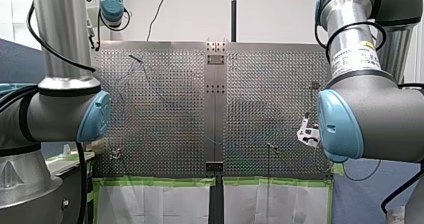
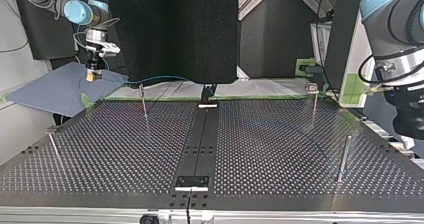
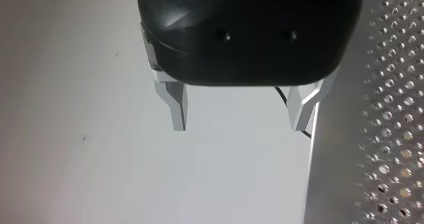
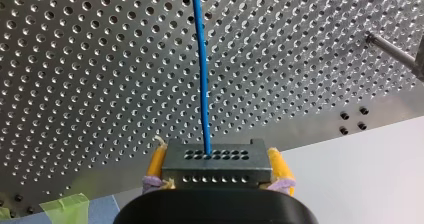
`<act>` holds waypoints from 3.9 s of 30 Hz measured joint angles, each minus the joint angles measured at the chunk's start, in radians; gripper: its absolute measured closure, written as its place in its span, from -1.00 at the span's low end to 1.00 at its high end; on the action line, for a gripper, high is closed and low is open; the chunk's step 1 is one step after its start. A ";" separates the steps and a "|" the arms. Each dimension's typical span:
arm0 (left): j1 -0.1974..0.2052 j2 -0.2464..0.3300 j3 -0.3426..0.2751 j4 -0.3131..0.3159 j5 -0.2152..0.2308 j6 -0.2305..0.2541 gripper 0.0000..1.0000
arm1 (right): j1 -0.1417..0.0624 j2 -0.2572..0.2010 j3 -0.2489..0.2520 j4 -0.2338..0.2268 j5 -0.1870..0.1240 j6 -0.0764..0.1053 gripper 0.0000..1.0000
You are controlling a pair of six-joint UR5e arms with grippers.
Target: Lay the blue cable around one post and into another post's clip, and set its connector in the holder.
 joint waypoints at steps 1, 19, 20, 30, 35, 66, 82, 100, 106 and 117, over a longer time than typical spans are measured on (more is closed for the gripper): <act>-0.005 -0.001 0.009 -0.010 -0.002 0.009 -1.00 | 0.000 0.000 0.000 0.000 0.000 0.000 1.00; -0.076 -0.052 -0.018 -0.181 -0.033 0.181 -1.00 | 0.000 0.000 0.000 -0.004 0.000 0.001 1.00; -0.078 -0.052 -0.019 -0.189 -0.034 0.189 -1.00 | 0.000 0.000 0.000 -0.004 0.000 0.001 1.00; -0.086 -0.053 -0.020 -0.274 -0.030 0.273 -1.00 | 0.000 0.000 0.000 -0.004 0.000 0.000 1.00; -0.089 -0.053 -0.020 -0.309 -0.023 0.309 -1.00 | 0.000 0.000 0.000 -0.003 0.000 0.000 1.00; -0.095 -0.052 -0.020 -0.478 -0.026 0.400 -1.00 | 0.000 0.000 0.000 -0.009 0.000 -0.001 1.00; -0.097 -0.052 -0.020 -0.478 -0.026 0.395 -1.00 | 0.000 0.000 0.000 -0.010 0.000 0.001 1.00; -0.097 -0.051 -0.020 -0.479 -0.026 0.390 -1.00 | 0.000 0.000 0.000 -0.010 0.000 0.001 1.00; -0.097 -0.049 -0.020 -0.479 -0.027 0.386 -1.00 | 0.000 0.000 0.000 -0.009 0.000 0.000 1.00; -0.105 0.004 -0.070 -0.428 0.028 0.330 -1.00 | 0.000 0.000 0.000 -0.006 -0.001 -0.007 1.00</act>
